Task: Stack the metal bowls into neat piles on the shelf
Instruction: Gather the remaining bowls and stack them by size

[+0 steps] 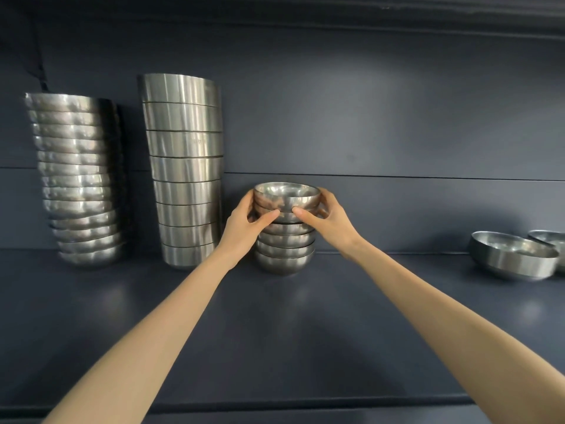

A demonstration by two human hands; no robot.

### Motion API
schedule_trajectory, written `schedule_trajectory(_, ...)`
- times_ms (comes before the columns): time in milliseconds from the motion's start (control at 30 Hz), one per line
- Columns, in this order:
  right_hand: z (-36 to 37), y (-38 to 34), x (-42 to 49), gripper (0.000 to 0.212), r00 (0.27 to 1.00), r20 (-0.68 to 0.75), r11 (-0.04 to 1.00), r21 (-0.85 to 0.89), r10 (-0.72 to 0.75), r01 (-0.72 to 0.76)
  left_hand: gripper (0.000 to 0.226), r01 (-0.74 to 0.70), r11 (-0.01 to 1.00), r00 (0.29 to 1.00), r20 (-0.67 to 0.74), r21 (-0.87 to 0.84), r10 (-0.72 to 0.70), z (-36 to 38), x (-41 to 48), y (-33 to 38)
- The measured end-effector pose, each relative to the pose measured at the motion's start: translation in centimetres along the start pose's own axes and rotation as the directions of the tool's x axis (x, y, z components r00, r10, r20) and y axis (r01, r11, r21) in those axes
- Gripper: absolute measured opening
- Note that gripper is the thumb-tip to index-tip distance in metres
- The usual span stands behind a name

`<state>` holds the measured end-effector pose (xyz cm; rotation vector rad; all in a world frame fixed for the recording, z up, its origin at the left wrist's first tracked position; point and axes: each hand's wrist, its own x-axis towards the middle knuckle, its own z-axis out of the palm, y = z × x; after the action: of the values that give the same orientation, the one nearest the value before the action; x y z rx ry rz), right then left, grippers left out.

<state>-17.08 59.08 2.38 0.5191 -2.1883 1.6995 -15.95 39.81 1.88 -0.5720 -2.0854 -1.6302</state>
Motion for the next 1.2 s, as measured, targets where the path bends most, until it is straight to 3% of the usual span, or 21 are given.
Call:
schedule_trajectory(333,0.9,0.6,-0.4,0.072,0.999,-0.026,1.0,0.003,0.019,-0.019,0.059,0.062,0.998,0.996,0.068,-0.032,-0.06,0.0,-0.4,-0.8)
schedule_trajectory(433,0.9,0.6,-0.3,0.079,0.999,-0.036,1.0,-0.012,0.02,-0.02,0.056,0.045,0.999,0.993,0.108,-0.006,-0.045,0.2,-0.4,-1.0)
schedule_trajectory(600,0.9,0.5,-0.1,0.071,0.998,-0.059,0.996,-0.085,0.035,-0.04,0.058,0.005,0.997,0.992,0.124,0.083,-0.015,0.0,-0.2,-0.7)
schedule_trajectory(700,0.9,0.3,-0.2,0.061,0.997,-0.06,0.991,-0.122,0.051,-0.058,0.072,0.05,0.991,0.986,0.151,0.121,-0.068,-0.2,-0.4,-0.3)
schedule_trajectory(767,0.8,-0.2,-0.5,0.056,0.998,-0.025,0.986,-0.153,0.065,-0.068,0.093,0.089,0.984,0.98,0.161,0.153,-0.114,-0.2,-0.5,0.1)
schedule_trajectory(833,0.4,-0.5,-0.9,0.075,0.994,0.016,0.97,-0.222,0.106,-0.1,0.1,0.129,0.97,0.971,0.171,0.208,-0.166,-0.1,-1.1,0.7)
schedule_trajectory(933,-0.2,-1.3,-2.4,0.099,0.983,0.035,0.911,-0.383,0.178,-0.151,0.096,0.135,0.924,0.949,0.222,0.357,-0.224,-0.2,-2.5,1.4)
schedule_trajectory(1000,-0.8,-1.3,-3.7,0.098,0.983,0.038,0.845,-0.517,0.178,-0.133,0.089,0.116,0.878,0.925,0.273,0.464,-0.266,-0.6,-3.5,1.4)
schedule_trajectory(1100,-1.5,-1.2,-5.6,0.094,0.983,0.033,0.656,-0.749,0.183,-0.097,0.079,0.035,0.797,0.906,0.318,0.603,-0.28,-1.4,-5.0,1.1)
schedule_trajectory(1200,-2.0,-1.0,-7.7,0.092,0.985,0.028,0.512,-0.856,0.171,-0.065,0.074,-0.103,0.671,0.912,0.338,0.734,-0.23,-2.1,-6.3,1.1)
